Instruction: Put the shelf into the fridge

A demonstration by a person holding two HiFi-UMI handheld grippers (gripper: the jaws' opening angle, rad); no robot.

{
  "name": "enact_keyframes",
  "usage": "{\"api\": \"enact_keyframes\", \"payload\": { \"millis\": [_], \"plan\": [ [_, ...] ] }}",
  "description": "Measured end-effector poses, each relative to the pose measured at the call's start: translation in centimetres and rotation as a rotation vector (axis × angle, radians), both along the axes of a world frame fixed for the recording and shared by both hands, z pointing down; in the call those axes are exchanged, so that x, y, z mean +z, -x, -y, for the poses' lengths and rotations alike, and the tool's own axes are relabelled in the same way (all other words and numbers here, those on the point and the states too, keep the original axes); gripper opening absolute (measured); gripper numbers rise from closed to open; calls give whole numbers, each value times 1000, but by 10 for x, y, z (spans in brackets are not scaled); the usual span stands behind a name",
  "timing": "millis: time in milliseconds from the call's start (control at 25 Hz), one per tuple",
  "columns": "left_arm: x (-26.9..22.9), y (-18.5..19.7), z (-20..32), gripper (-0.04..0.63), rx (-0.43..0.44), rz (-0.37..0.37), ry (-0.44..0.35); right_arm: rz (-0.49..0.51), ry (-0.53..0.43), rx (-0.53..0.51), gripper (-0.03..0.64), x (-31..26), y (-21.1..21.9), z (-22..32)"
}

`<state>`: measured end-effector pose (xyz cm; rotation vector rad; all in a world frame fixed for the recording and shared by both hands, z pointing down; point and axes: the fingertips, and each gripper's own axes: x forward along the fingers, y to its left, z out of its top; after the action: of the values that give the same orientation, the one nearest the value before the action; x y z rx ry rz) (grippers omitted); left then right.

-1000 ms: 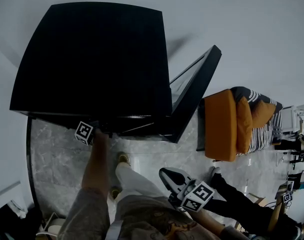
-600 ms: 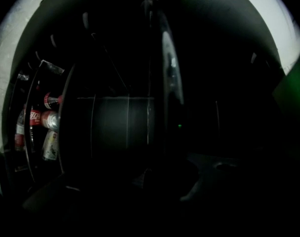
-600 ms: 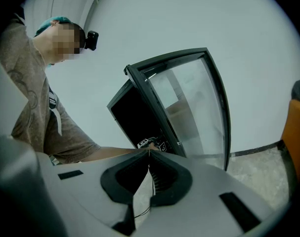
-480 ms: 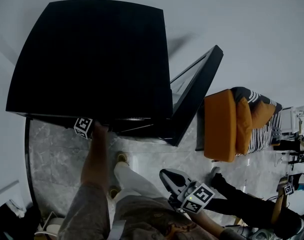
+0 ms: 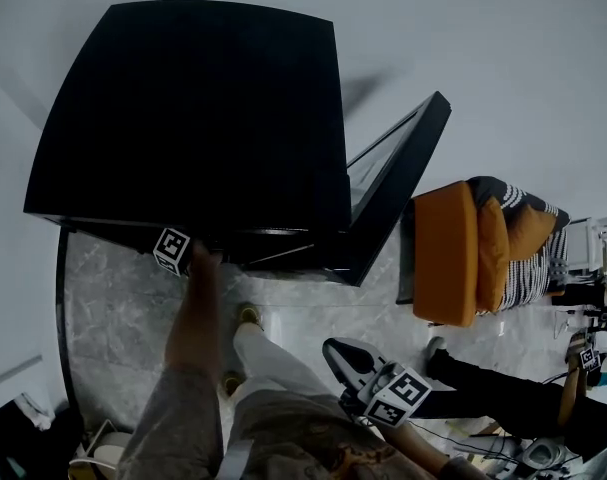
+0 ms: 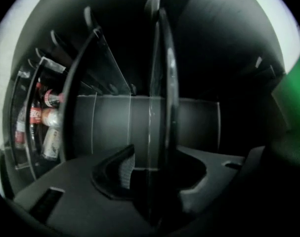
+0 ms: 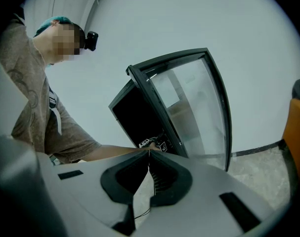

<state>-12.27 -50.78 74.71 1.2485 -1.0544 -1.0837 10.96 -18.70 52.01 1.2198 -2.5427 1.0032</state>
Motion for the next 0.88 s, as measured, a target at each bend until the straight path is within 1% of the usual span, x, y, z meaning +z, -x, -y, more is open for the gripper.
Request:
{"api": "enact_keyframes", "payload": {
  "millis": [280,480,520,560,600,640,760,880],
  "plan": [
    [-4,5,-52,163,22,0,19,22,-12,-27,21,-4,11,-7],
    [-5,7,-102,163,40,-11,67,47,-28,-54,21,-9,23,-15],
    [-6,7,-112,150,49,-6,80,53,-34,-60,21,-11,26,-17],
    [-8,6,-121,107,62,8,91,59,-41,-65,21,-13,28,-19],
    [-13,5,-130,41,78,24,95,65,-47,-67,21,-15,31,-21],
    [-19,4,-139,5,96,38,93,71,-53,-68,21,-17,33,-23],
    [-43,1,-161,5,155,66,75,86,-72,-69,21,-24,39,-30],
    [-70,-6,-185,5,254,134,63,106,-88,-74,21,-32,46,-38]
  ]
}}
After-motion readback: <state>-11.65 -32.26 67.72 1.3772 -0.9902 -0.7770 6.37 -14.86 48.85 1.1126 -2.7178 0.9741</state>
